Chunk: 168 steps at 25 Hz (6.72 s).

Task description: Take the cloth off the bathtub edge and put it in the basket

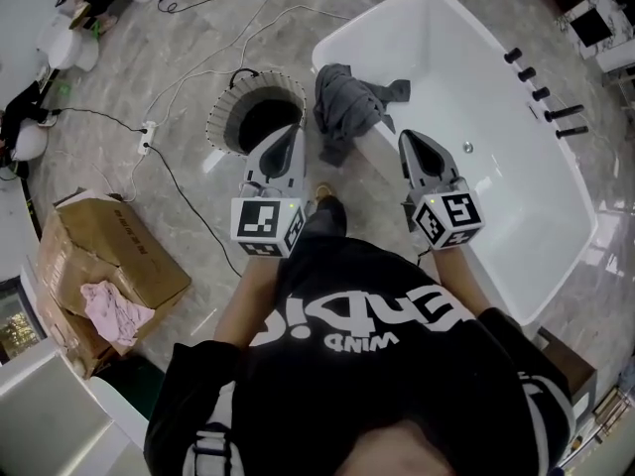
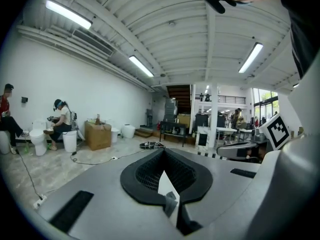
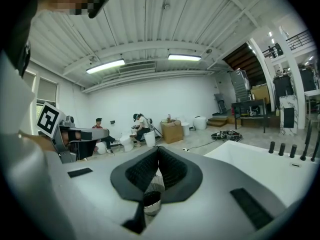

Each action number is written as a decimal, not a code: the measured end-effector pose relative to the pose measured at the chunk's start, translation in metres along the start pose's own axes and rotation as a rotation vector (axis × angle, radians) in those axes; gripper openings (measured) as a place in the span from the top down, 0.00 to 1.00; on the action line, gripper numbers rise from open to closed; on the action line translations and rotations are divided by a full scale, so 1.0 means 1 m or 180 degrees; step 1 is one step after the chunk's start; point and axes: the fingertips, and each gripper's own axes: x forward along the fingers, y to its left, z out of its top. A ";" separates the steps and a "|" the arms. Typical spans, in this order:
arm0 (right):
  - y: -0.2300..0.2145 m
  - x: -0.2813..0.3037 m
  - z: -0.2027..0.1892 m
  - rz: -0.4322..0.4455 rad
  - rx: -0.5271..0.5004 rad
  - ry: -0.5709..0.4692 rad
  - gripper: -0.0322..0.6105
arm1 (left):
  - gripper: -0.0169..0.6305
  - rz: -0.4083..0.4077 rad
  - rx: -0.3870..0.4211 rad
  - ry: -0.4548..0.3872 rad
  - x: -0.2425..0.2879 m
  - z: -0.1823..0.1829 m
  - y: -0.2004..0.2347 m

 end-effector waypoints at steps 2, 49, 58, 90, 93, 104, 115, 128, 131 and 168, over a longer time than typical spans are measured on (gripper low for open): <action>-0.004 0.026 0.008 -0.0011 -0.0005 -0.0006 0.93 | 0.96 -0.0074 0.0014 -0.0003 0.024 0.008 0.018; -0.079 0.198 -0.077 0.0188 0.0007 0.0315 0.93 | 0.96 -0.0095 -0.0383 0.0227 0.205 -0.102 0.089; -0.074 0.203 -0.085 0.0369 0.0116 0.0412 0.58 | 0.96 -0.0184 -0.0428 0.0266 0.213 -0.104 0.072; -0.134 0.346 -0.369 0.0220 -0.0681 0.2568 0.54 | 0.96 -0.0160 -0.0666 0.0719 0.217 -0.185 0.081; -0.132 0.342 -0.393 0.0371 -0.1055 0.2815 0.54 | 0.96 -0.0142 -0.0695 0.0772 0.213 -0.193 0.083; -0.137 0.347 -0.393 0.0182 -0.0788 0.2883 0.58 | 0.96 -0.0136 -0.0771 0.0825 0.209 -0.200 0.088; -0.131 0.312 -0.346 0.0165 -0.0564 0.2621 0.87 | 0.96 -0.0182 -0.0754 0.0844 0.197 -0.180 0.086; -0.123 0.257 -0.219 0.0126 -0.0395 0.1961 0.89 | 0.96 -0.0160 -0.0726 0.0752 0.176 -0.134 0.079; -0.116 0.248 -0.158 0.0138 -0.0361 0.1638 0.89 | 0.96 -0.0169 -0.0690 0.0688 0.166 -0.114 0.074; 0.078 0.234 0.259 0.1469 -0.0933 -0.0604 0.89 | 0.96 0.0892 -0.0497 -0.0183 0.028 0.029 0.093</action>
